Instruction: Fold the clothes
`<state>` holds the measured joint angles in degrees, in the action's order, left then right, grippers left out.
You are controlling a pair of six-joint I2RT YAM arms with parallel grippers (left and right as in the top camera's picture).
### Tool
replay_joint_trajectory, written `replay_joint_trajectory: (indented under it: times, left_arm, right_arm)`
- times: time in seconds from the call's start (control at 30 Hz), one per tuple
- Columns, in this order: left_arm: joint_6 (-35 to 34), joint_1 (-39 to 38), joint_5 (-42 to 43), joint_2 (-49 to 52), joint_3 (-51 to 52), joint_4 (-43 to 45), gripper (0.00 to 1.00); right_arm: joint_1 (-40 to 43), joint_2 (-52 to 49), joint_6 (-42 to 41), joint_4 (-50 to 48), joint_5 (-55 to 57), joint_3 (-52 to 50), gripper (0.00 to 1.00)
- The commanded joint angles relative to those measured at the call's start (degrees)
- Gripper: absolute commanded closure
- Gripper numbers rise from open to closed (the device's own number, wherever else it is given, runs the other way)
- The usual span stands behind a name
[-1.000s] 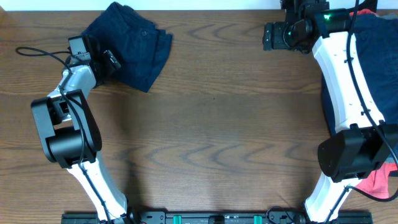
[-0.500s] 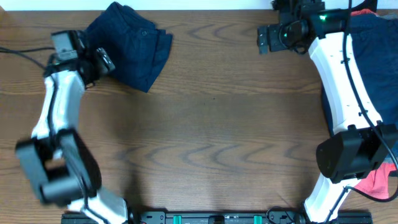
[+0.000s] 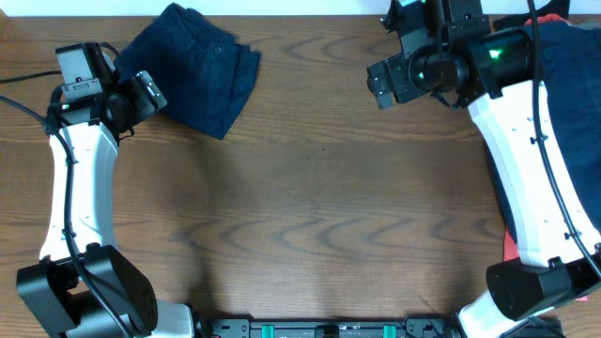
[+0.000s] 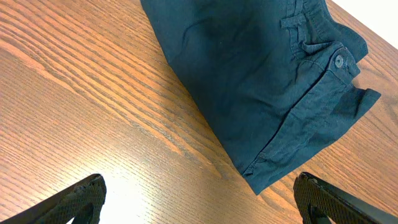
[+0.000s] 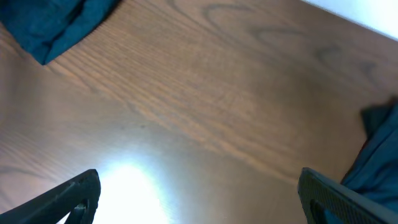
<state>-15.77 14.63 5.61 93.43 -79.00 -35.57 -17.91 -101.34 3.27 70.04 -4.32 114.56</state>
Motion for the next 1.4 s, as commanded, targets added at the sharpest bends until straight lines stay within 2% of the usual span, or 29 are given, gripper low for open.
replay_joint_trajectory:
  times: [0.0,0.3,0.57,0.77,0.93,1.13,1.27,1.37]
  left_arm:
    - [0.94,0.42,-0.09,0.28,-0.35,-0.02,0.02]
    - [0.94,0.42,-0.11,0.28,-0.35,-0.02,0.02]
    - [0.94,0.42,-0.09,0.28,-0.35,-0.04,0.02]
    - [0.94,0.42,-0.09,0.28,-0.35,-0.02,0.02]
    - [0.94,0.42,-0.09,0.28,-0.37,-0.02,0.02]
    - [0.94,0.42,-0.09,0.28,-0.35,-0.02,0.02]
    - [0.94,0.42,-0.09,0.28,-0.35,-0.02,0.02]
    - [0.94,0.42,-0.09,0.28,-0.35,-0.02,0.02]
  right_arm:
    - [-1.84,1.01,-9.94,1.18,-0.46,-0.24,0.01]
    - [-2.34,1.05,-9.77,1.51,1.18,-0.24,0.01]
    - [-1.38,2.03,-0.70,-4.96,2.32,-0.26,0.01]
    - [-0.44,11.61,-0.15,-7.61,10.40,-4.44,0.01]
    - [4.57,26.69,0.24,-23.67,7.26,-24.33,0.01]
    - [12.52,46.95,0.24,-44.61,1.03,-57.90,0.01]
    - [14.53,60.89,0.17,-61.55,0.94,-80.43,0.01]
    - [14.99,70.42,-0.35,-68.91,0.83,-93.35,0.01]
